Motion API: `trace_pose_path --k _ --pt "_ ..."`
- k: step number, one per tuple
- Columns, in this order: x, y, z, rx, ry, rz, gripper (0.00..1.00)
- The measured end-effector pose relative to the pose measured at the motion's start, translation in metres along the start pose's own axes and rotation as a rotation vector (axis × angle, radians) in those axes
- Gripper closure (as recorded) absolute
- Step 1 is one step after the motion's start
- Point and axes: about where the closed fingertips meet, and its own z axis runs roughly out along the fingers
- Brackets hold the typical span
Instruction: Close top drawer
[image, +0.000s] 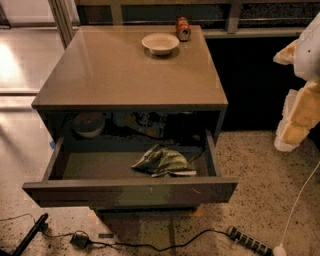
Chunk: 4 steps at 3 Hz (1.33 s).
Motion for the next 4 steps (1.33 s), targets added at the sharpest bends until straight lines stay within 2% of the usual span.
trace_pose_path --k 1,4 --pt "0.0 0.0 0.0 0.0 0.0 0.0 0.03" --pt "0.0 0.0 0.0 0.0 0.0 0.0 0.73"
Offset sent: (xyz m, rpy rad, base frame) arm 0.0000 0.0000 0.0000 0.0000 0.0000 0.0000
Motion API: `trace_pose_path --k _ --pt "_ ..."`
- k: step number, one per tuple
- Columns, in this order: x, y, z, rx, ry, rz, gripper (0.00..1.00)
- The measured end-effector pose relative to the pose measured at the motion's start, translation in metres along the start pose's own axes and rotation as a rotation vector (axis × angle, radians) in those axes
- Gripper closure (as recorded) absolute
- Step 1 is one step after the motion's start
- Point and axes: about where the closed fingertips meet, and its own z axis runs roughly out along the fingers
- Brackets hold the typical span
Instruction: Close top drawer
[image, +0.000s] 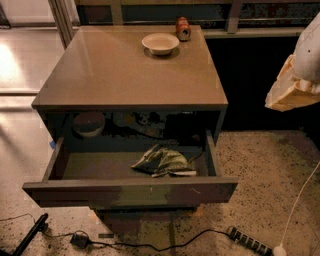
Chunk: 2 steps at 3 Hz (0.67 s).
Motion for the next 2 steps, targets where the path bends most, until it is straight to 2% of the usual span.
trace_pose_path --k 1,2 --pt "0.0011 0.0013 0.002 0.002 -0.003 0.002 1.0" --pt "0.0053 0.0066 0.0097 0.009 -0.011 0.01 1.0"
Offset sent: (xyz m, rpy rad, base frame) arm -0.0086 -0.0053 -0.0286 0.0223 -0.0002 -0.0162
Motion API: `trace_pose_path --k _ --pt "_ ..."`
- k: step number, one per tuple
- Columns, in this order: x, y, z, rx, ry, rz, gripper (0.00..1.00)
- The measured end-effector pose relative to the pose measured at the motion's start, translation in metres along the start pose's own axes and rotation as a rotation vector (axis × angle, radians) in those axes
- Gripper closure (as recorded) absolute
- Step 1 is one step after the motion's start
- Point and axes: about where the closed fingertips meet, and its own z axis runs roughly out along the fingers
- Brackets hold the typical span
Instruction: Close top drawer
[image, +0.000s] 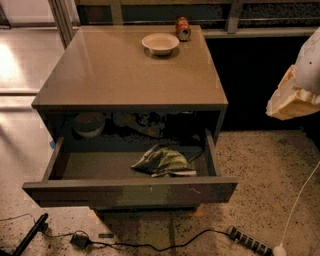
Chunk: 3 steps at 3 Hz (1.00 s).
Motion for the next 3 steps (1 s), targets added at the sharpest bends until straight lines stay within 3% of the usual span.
trace_pose_path --k 2,3 --pt "0.021 0.03 0.044 -0.05 -0.015 0.029 1.0" --pt "0.037 0.058 0.084 -0.132 -0.002 0.033 1.0"
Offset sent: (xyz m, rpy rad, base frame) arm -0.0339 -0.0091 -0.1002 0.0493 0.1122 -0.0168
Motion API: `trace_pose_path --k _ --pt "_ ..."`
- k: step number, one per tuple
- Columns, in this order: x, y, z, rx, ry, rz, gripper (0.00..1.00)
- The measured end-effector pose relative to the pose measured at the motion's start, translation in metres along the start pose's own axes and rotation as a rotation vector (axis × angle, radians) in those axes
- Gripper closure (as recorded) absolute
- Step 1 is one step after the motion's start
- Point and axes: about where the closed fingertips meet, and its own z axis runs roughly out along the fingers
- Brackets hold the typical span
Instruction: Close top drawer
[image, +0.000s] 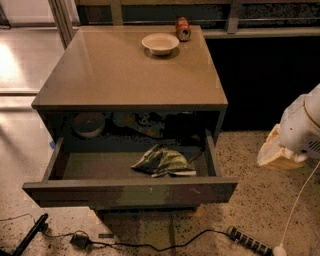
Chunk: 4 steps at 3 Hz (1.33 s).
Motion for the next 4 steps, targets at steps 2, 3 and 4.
trace_pose_path --k 2,3,4 --pt "0.015 0.02 0.036 -0.08 0.024 -0.002 1.0" --pt "0.02 0.021 0.056 -0.097 0.014 0.009 1.0" --pt "0.028 0.028 0.095 -0.136 -0.001 0.012 1.0"
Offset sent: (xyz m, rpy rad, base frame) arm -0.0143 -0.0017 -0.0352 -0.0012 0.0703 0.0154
